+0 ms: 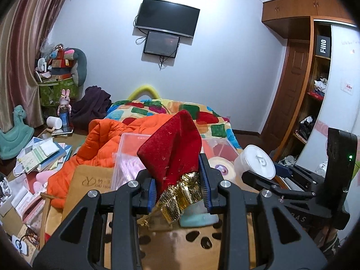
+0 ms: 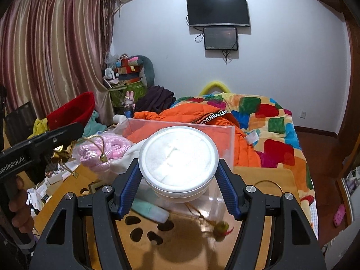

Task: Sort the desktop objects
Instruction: 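Lift the red pouch and white tub and carry both over the clear box, then lower the red pouch into the box and open the left tool while the right tool releases the tub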

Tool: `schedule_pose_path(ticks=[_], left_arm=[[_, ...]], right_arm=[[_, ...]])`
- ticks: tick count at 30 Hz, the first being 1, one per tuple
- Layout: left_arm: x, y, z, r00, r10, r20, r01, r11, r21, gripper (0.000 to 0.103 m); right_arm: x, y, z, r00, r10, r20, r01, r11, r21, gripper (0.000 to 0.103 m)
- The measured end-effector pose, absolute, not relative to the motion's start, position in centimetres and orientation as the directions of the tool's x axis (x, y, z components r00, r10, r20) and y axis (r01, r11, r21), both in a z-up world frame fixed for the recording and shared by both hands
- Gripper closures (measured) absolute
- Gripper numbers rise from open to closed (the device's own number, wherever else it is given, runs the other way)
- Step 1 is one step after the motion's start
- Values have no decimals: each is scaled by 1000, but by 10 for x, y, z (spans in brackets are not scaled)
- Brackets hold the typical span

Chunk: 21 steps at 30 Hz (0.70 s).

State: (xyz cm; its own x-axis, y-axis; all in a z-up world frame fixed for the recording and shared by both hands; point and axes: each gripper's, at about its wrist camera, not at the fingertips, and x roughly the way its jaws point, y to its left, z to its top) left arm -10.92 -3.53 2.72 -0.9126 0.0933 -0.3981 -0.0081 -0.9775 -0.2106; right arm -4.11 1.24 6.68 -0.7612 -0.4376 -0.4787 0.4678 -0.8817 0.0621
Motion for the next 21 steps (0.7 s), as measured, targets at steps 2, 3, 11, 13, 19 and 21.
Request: schedule_pose_path(ticks=[2,3,11,13,19,21], left_arm=[[-119,-38,27,-909,102,-405,-14,-977,-215,71],[-123,-40,27,-906,109,-409,-19,-976,-218,71],[-158,-52,17,-886,105,-452,-1,-974,-225,71],[-165,-53,12,-879,97,-468,9,-976,-219,71],[-183,-60,-2,-855,93,-510,27,-975,-222,71],[-187,-64,-5,-846,105,-523,26,-971,-237,70]], right_arm=[[-49,8,69,-755,-442,-484,474,-878,63,41],[-53,7,70,-753,-445,-485,477,-877,64,41],[-87,-16,70,-723,-465,-512,509,-859,62,41],[-93,-23,66,-716,-464,-522,515,-856,54,41],[-107,-38,56,-697,-462,-548,526,-849,45,41],[-110,-42,53,-695,-455,-557,527,-849,36,41]])
